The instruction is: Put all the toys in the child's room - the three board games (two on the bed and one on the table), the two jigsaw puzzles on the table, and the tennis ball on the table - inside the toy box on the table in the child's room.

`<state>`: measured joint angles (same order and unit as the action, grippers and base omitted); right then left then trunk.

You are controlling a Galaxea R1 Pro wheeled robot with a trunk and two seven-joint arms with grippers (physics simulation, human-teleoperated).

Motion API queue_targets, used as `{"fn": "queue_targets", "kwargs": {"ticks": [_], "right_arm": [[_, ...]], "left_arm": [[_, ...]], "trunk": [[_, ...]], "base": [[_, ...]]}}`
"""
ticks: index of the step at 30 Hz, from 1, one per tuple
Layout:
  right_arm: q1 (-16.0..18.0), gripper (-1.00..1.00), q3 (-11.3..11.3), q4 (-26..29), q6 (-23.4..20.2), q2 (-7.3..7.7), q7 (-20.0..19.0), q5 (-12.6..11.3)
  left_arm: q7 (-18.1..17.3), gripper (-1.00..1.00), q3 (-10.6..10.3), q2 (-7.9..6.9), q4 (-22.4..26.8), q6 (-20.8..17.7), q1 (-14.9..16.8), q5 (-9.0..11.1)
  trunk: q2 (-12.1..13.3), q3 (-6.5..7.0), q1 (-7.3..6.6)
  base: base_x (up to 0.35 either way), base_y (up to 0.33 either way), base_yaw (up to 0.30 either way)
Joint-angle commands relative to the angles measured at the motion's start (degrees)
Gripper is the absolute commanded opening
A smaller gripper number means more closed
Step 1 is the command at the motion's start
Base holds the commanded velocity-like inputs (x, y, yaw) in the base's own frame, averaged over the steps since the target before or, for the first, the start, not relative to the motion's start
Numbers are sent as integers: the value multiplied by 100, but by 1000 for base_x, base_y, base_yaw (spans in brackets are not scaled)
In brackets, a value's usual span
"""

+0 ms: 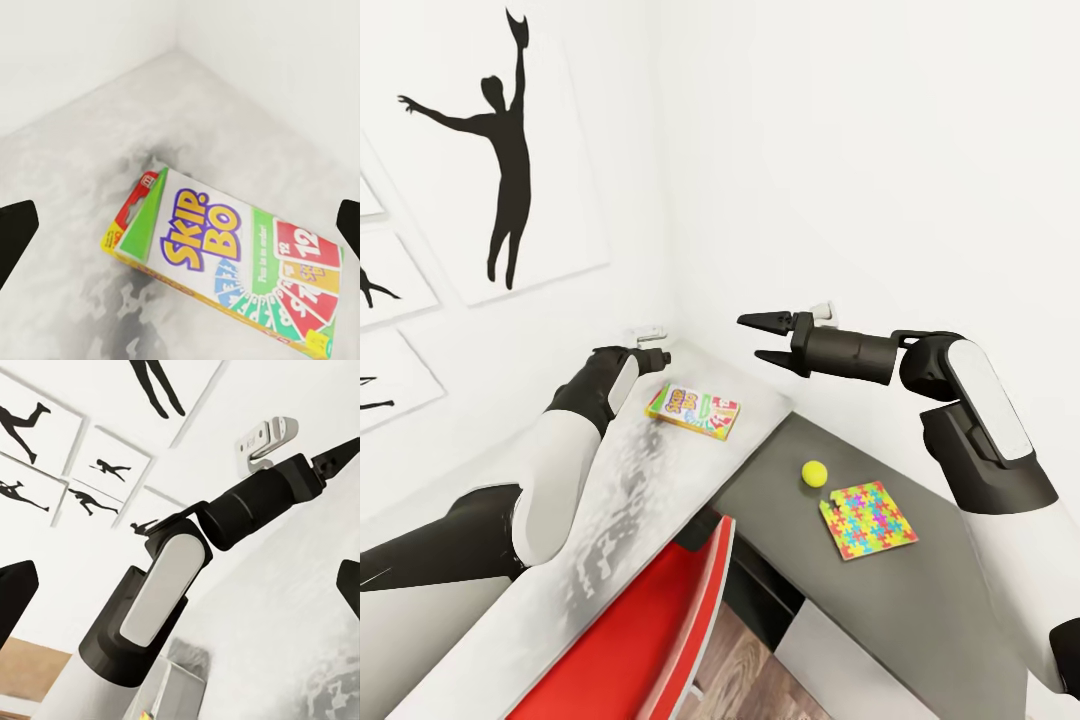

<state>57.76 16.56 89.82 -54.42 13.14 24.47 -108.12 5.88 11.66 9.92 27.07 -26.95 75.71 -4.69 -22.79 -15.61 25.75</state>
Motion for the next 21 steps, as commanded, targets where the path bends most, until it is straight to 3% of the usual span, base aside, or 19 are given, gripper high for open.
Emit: {"fn": "queue_targets", "kwargs": {"ticks": [1, 21], "right_arm": [[7, 100, 5, 3, 5, 4, 58, -61], [7, 100, 13, 10, -4, -2, 60, -69]], "left_arm": [[-8, 100, 39, 8, 9, -29, 5, -48], [-26, 100, 38, 8, 3, -78, 5, -57]], "trunk": [[-12, -21, 3], [-12, -208, 3]], "base": [[9, 0, 0], [1, 0, 0]]}}
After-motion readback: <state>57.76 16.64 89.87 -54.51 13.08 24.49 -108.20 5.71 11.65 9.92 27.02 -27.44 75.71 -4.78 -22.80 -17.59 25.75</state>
